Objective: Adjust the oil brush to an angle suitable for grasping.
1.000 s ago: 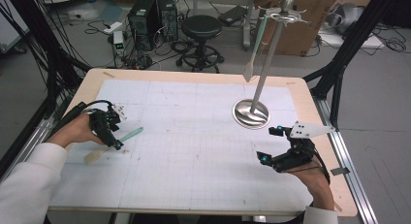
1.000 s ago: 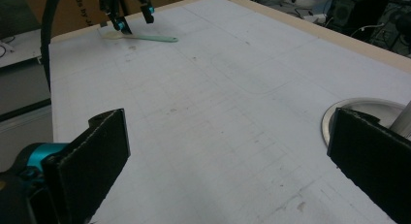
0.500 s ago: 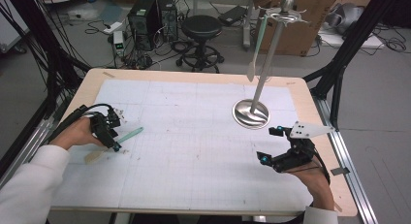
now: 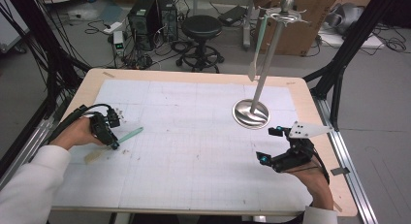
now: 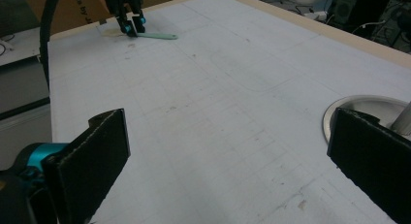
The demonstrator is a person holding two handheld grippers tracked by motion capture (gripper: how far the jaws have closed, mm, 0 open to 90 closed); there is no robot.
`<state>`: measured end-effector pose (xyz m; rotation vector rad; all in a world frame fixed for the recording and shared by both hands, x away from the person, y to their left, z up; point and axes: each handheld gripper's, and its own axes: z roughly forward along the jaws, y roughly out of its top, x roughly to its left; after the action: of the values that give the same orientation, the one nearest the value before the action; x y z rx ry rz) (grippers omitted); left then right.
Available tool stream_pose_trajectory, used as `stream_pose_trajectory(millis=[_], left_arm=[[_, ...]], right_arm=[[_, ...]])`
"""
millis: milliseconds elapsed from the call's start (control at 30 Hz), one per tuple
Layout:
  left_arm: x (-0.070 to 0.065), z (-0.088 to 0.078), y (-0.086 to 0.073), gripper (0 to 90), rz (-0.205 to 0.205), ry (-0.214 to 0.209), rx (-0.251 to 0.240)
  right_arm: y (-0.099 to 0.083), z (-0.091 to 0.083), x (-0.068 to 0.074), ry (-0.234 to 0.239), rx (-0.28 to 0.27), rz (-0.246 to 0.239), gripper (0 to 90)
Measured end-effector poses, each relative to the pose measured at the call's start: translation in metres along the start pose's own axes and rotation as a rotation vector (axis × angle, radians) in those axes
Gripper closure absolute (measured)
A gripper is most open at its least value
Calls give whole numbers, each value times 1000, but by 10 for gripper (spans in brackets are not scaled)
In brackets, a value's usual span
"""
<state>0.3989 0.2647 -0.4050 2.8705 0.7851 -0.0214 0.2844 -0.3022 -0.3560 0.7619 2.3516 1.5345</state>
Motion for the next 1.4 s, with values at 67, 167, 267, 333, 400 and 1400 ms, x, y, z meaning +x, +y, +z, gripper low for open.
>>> stream_pose_trajectory(millis=[67, 167, 267, 333, 400, 1400], left_arm=[[0, 0, 0, 739, -5, 10, 11], [-2, 1, 1, 770, -10, 27, 17], [-4, 1, 3, 795, -16, 41, 33], [-7, 1, 4, 813, 0, 54, 38], [-7, 1, 5, 815, 12, 62, 47], [-45, -95, 4, 818, 152, -26, -488]], right_arm=[[0, 1, 0, 2, 3, 4, 2], [0, 1, 0, 3, 3, 2, 2], [0, 1, 0, 2, 1, -1, 2], [0, 1, 0, 5, 2, -1, 2], [0, 1, 0, 4, 2, -2, 2], [2, -4, -1, -1, -18, -5, 2]])
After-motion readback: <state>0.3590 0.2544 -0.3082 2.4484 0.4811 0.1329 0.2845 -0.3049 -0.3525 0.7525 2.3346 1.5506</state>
